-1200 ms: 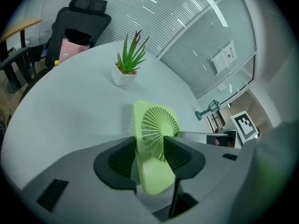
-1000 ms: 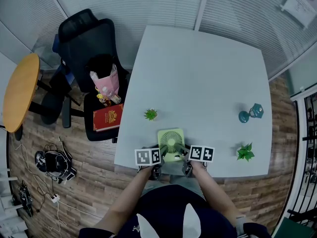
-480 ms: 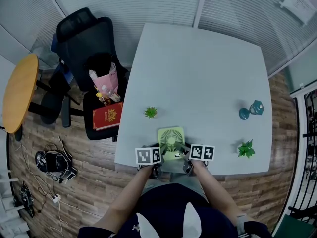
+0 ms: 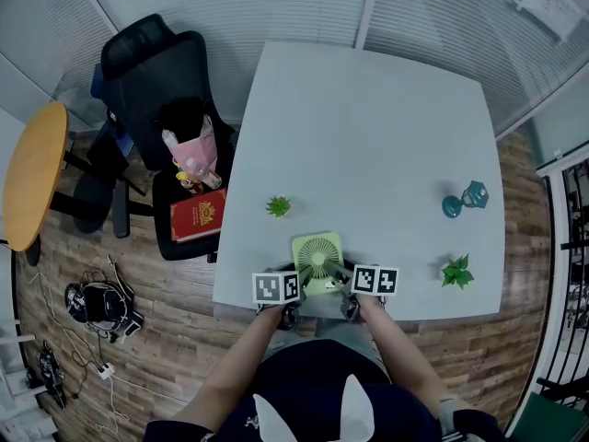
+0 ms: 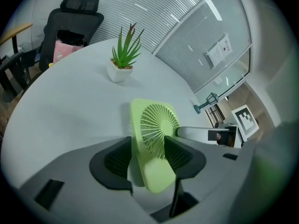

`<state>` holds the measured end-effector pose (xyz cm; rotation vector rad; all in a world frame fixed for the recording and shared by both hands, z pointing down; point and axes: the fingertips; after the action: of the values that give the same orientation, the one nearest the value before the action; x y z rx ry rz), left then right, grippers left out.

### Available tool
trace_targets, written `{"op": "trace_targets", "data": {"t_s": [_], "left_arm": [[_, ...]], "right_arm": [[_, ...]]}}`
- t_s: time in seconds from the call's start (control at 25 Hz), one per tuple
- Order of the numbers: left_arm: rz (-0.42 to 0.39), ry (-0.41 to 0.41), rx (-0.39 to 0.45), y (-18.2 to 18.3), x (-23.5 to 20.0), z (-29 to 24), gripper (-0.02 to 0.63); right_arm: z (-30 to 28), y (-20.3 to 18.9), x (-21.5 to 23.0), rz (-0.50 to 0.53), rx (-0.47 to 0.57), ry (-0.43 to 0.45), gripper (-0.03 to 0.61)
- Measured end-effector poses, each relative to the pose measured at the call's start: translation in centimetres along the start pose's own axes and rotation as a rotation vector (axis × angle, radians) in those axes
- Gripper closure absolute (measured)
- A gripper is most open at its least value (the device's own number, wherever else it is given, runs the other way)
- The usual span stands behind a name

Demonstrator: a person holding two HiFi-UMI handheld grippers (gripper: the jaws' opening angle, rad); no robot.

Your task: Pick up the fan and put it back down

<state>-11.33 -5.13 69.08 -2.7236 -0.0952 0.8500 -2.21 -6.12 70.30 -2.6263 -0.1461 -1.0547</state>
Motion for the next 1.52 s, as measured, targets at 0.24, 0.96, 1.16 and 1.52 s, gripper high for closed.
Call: {"op": "trace_targets", "data": {"t_s": [0.24,0.96,1.16,1.52], "left_arm": [[-0.024,0.007,0.018,0.6,0.2,0.7,0.38],[-0.076,-0.038,0.235,6.6,3.1,6.9,0.38],[-0.103,-0.054,0.301,7.4,4.1,8.9,0.42],[-0.138,-0.139,0.392,8.1,6.2,11.4,0.549]], "right_arm": [[0.8,1.0,0.2,0.031,0.042,-0.03,0.318],[5.5,4.5,-4.9,0.152,0.231,-0.024,0.337],[7.0,5.1,-6.6,0.197,0.293,-0.013,0.386],[9.9,5.9,-9.1,0.286,0.407,-0.016,0.561]]}}
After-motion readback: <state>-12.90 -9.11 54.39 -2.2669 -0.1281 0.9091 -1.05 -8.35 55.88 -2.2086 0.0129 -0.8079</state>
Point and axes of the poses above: the fingertips, and each gripper's own axes: z backward along the fingers, x to its right, y out of its top, and after that the axes turned 6 degrees about -x, right-handed
